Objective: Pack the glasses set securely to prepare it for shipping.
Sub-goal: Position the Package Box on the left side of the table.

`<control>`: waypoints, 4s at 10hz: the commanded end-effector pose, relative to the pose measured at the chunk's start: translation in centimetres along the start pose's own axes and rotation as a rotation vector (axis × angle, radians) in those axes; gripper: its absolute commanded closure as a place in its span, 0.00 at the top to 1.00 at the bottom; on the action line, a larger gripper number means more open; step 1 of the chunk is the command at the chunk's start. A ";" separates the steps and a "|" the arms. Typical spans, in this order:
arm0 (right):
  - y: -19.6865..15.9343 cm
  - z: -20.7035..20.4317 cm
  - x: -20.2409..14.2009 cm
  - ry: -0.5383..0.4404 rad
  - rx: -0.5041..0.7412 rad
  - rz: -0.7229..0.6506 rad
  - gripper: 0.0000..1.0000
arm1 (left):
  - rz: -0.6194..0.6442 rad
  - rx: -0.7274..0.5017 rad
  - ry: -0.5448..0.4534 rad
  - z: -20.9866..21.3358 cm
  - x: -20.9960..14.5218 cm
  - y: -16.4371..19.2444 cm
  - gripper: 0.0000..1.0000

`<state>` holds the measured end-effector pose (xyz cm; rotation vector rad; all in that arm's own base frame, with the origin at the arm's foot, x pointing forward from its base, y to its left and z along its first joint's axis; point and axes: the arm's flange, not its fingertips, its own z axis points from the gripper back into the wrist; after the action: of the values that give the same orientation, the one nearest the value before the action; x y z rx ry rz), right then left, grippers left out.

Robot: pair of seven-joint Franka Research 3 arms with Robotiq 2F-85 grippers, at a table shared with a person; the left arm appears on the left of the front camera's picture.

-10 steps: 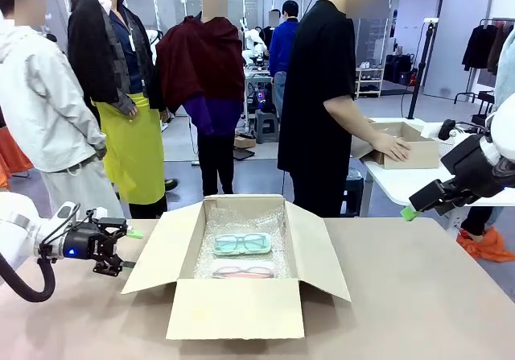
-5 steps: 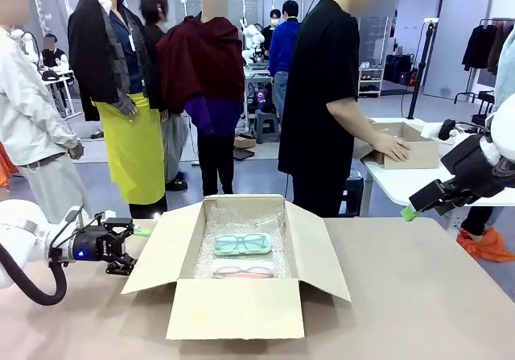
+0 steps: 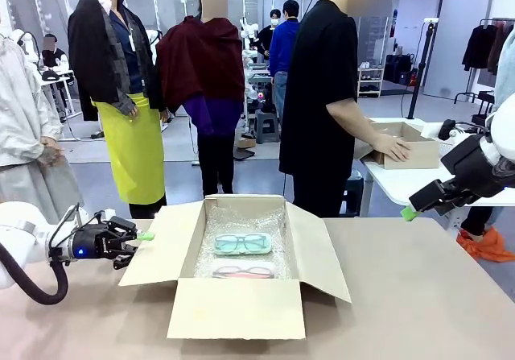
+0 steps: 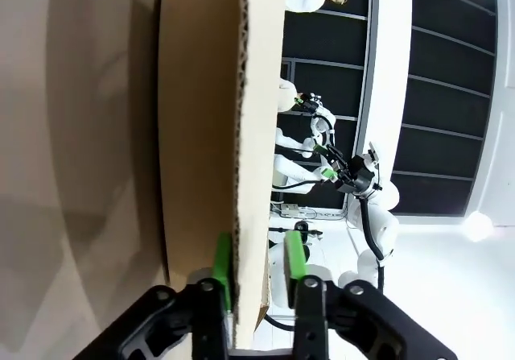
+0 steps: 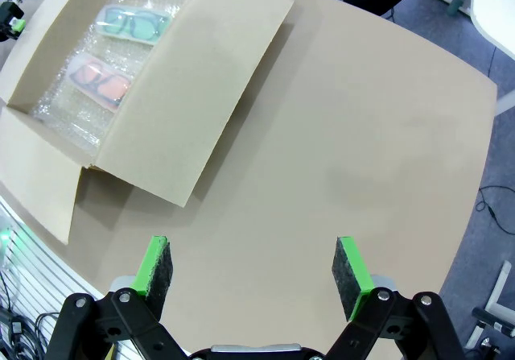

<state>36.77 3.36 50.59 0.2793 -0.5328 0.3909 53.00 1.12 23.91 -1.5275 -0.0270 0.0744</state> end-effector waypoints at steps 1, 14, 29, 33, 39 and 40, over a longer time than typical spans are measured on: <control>0.3 -0.1 0.0 0.005 -0.002 0.003 1.00 | -0.013 -0.044 -0.003 0.4 0.4 -0.1 0.00; 0.3 -0.1 0.0 0.005 -0.002 0.003 1.00 | -0.144 0.069 0.048 17.5 0.5 -6.2 0.00; 0.3 -0.1 0.0 0.005 -0.002 0.003 1.00 | -0.141 0.095 -0.062 39.0 -3.2 -4.1 0.00; 0.3 -0.1 0.0 0.005 -0.002 0.003 1.00 | -0.146 0.120 -0.075 38.9 -3.4 -4.2 0.75; 0.3 -0.1 0.0 0.005 -0.002 0.003 1.00 | -0.178 0.245 -0.143 40.0 -5.5 -6.2 1.00; 0.3 -0.1 0.0 0.005 -0.002 0.003 1.00 | -0.193 0.277 -0.165 40.7 -6.3 -7.2 1.00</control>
<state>36.76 3.38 50.60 0.2791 -0.5330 0.3916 46.23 41.60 32.30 -1.2876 -0.2587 0.0453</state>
